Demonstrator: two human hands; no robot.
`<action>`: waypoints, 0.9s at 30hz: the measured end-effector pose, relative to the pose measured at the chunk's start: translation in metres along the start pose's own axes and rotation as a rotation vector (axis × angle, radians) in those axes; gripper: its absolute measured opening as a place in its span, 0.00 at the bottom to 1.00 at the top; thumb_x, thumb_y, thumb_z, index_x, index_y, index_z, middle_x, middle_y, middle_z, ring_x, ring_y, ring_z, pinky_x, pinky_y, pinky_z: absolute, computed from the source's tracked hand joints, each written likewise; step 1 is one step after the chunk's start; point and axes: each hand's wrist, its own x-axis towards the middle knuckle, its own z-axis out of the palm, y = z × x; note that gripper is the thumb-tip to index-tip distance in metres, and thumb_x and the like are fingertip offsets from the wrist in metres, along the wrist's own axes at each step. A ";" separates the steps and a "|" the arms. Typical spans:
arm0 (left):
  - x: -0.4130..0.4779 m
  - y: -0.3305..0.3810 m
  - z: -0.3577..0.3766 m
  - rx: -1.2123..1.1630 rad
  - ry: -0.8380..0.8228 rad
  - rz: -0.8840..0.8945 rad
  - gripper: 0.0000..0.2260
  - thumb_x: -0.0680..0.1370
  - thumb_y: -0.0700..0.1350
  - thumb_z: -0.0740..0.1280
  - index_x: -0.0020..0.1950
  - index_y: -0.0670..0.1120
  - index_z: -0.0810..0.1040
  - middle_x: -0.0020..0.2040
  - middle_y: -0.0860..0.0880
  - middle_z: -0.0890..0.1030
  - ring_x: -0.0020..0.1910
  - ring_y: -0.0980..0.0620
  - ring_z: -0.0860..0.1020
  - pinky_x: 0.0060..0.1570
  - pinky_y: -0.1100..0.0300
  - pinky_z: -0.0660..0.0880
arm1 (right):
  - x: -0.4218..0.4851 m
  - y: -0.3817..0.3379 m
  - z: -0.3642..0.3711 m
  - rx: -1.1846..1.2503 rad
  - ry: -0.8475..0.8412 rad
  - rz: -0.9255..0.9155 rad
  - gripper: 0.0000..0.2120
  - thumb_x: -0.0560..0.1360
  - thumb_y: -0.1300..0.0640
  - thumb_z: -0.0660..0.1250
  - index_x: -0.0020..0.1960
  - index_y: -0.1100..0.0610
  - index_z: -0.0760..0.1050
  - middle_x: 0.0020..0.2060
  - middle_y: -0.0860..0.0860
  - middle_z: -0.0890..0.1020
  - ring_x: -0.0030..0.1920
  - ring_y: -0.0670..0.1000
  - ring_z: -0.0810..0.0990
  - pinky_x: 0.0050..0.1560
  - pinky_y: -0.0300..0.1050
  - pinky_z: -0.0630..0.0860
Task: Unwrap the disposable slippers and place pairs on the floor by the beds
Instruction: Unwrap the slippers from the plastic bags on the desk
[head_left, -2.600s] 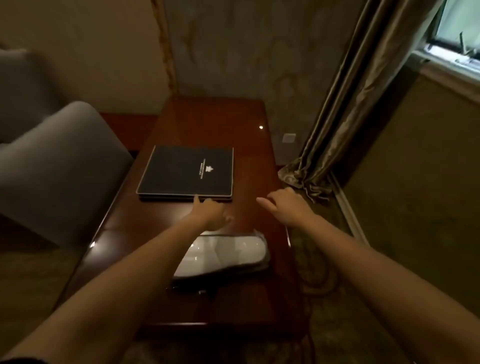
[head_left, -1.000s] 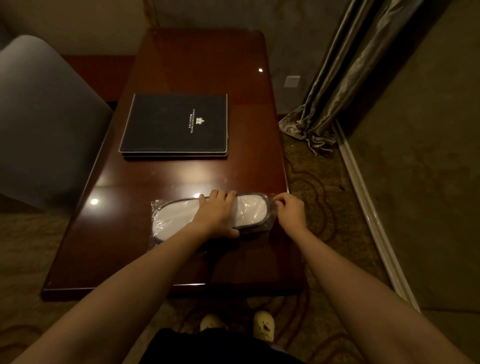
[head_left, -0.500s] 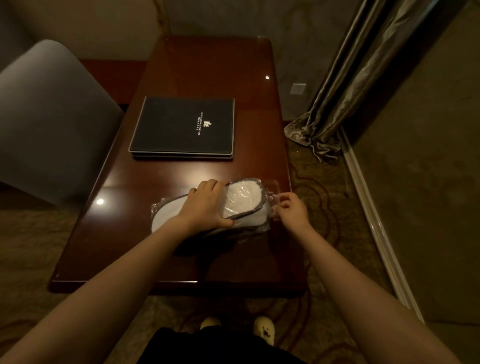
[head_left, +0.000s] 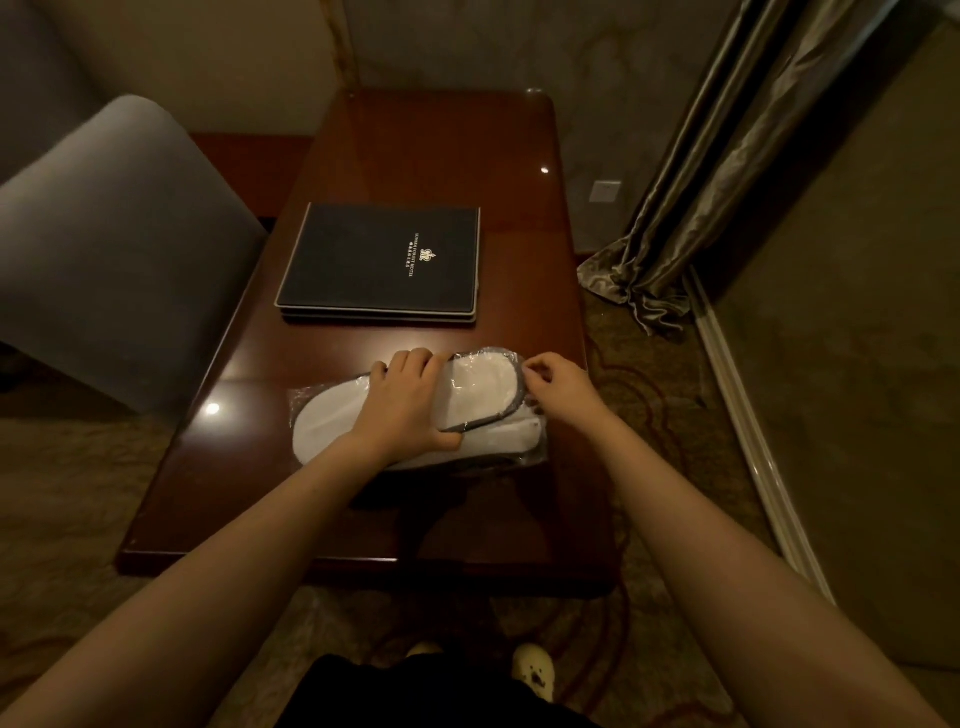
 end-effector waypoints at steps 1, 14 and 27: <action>0.000 -0.002 -0.001 -0.006 0.018 -0.007 0.44 0.61 0.62 0.71 0.72 0.47 0.60 0.65 0.46 0.69 0.63 0.44 0.68 0.62 0.47 0.65 | 0.001 -0.005 -0.001 0.003 -0.034 -0.030 0.11 0.79 0.54 0.58 0.55 0.59 0.75 0.42 0.52 0.79 0.40 0.51 0.78 0.39 0.43 0.77; 0.012 -0.014 -0.012 -0.072 0.069 -0.020 0.48 0.61 0.63 0.72 0.75 0.48 0.54 0.70 0.45 0.65 0.68 0.43 0.64 0.67 0.46 0.63 | 0.009 -0.048 -0.024 0.233 -0.152 -0.180 0.05 0.76 0.55 0.64 0.50 0.54 0.76 0.38 0.48 0.79 0.37 0.44 0.78 0.33 0.31 0.76; 0.038 -0.028 -0.043 -0.329 0.003 -0.120 0.31 0.76 0.60 0.60 0.76 0.56 0.52 0.72 0.43 0.67 0.66 0.43 0.71 0.61 0.44 0.71 | 0.021 -0.060 -0.043 0.152 0.052 -0.302 0.08 0.78 0.57 0.59 0.54 0.56 0.75 0.44 0.48 0.77 0.46 0.48 0.76 0.46 0.42 0.74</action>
